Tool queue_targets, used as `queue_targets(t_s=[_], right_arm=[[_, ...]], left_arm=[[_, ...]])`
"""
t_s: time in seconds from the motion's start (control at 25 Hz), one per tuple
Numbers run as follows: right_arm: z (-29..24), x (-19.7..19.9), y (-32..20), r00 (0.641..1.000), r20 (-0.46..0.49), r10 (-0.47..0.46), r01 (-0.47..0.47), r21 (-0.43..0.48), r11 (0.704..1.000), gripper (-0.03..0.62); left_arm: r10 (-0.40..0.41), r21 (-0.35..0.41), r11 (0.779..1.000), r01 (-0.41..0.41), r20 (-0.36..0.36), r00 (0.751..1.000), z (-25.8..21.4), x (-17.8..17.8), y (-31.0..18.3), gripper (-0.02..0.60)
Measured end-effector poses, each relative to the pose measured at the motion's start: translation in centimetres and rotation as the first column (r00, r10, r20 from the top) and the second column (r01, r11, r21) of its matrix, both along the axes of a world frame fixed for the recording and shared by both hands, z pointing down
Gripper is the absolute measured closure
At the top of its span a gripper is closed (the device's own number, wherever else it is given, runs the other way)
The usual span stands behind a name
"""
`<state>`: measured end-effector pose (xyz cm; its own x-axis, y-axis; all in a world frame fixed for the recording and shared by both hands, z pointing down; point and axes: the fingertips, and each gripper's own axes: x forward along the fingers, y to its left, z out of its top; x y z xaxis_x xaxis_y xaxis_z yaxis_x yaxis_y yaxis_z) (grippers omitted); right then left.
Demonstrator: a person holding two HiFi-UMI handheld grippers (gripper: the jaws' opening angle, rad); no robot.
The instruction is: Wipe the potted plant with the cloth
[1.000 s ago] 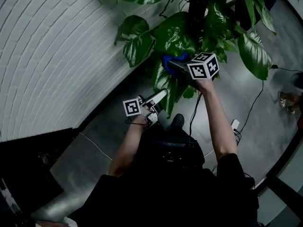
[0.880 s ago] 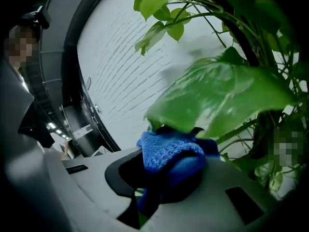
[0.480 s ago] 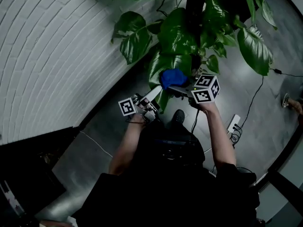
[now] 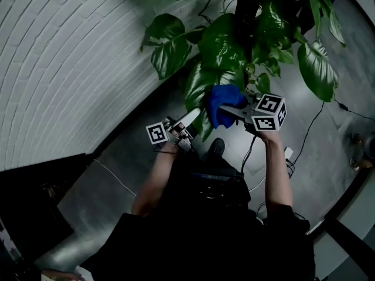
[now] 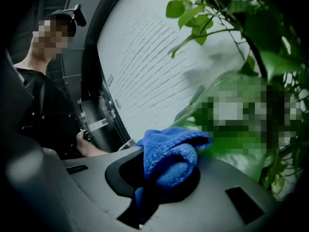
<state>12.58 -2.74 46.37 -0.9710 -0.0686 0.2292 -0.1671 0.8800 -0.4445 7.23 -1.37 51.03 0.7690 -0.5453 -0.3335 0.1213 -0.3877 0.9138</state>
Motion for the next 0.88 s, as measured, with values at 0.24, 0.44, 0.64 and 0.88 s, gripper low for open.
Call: queue_targets(t_s=[0.24,0.44,0.64,0.88], right_arm=[[-3.5,1.1,-12.2,0.939,0.026,0.342,-0.342,0.012,0.940,0.534],[-3.4,-2.6,-15.3,0.952,-0.021,0.304,-0.305,-0.017,0.952,0.534],[-0.4,-6.0,-12.9,0.985,-0.105,0.134,-0.144,-0.094,0.985,0.534],[0.1,-7.9,-8.5,0.992,-0.126,0.005,-0.018,-0.108,0.994,0.534]], left_arm=[[0.035,0.026,0.999,-0.035,0.000,0.999,-0.4,0.8,0.6,0.560],[0.053,0.060,0.997,-0.055,0.023,0.998,-0.9,0.9,0.7,0.571],[0.072,0.095,0.992,-0.080,0.088,0.994,-0.7,0.9,1.2,0.571],[0.069,0.105,0.991,-0.083,0.132,0.989,-0.5,0.5,1.3,0.571]])
